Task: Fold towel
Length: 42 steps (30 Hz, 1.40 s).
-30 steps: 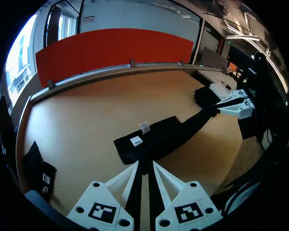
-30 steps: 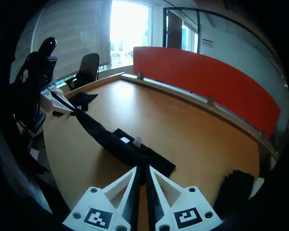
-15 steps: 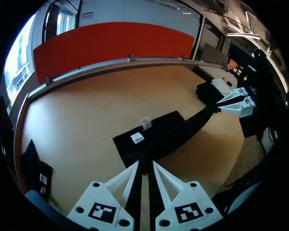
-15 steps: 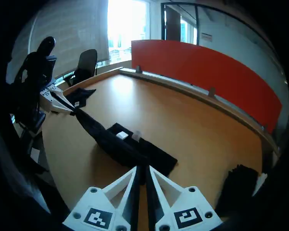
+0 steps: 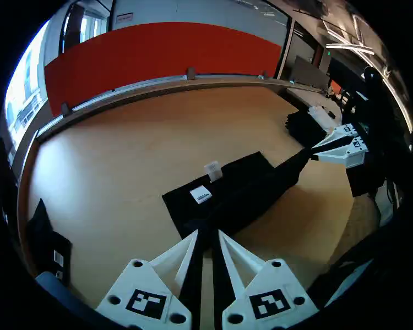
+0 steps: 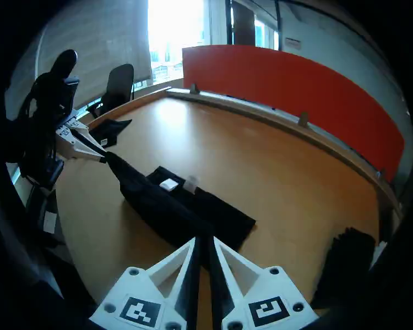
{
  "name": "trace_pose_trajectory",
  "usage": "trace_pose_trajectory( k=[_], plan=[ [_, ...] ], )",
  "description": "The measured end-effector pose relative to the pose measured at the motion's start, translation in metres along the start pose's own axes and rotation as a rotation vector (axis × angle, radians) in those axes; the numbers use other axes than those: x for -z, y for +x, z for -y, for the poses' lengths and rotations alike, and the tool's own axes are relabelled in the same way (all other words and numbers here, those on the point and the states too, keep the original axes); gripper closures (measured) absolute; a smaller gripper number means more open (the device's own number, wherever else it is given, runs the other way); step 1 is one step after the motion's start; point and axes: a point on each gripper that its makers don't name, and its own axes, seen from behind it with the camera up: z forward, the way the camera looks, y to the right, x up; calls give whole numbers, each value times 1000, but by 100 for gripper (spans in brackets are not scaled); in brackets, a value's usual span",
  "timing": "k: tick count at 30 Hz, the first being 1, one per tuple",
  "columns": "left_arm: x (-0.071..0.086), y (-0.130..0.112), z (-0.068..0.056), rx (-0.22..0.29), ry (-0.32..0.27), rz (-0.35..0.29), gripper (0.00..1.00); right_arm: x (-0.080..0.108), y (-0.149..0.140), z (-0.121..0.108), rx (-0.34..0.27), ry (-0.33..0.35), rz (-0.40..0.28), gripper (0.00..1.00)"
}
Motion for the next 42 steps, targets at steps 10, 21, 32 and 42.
trace_pose_trajectory(
  k=[10,21,32,42],
  plan=[
    [-11,0,4,-4,0,6,90,-11,-7,-5,0,2,21,91],
    [-37,-1,13,-35,6,19,90,-34,-15,-16,-13,7,50,92],
    [-60,-8,24,-40,9,40,90,-51,-23,-25,-27,4,70,91],
    [-81,-17,31,-55,22,55,89,-68,-32,-33,-50,-8,87,90]
  ],
)
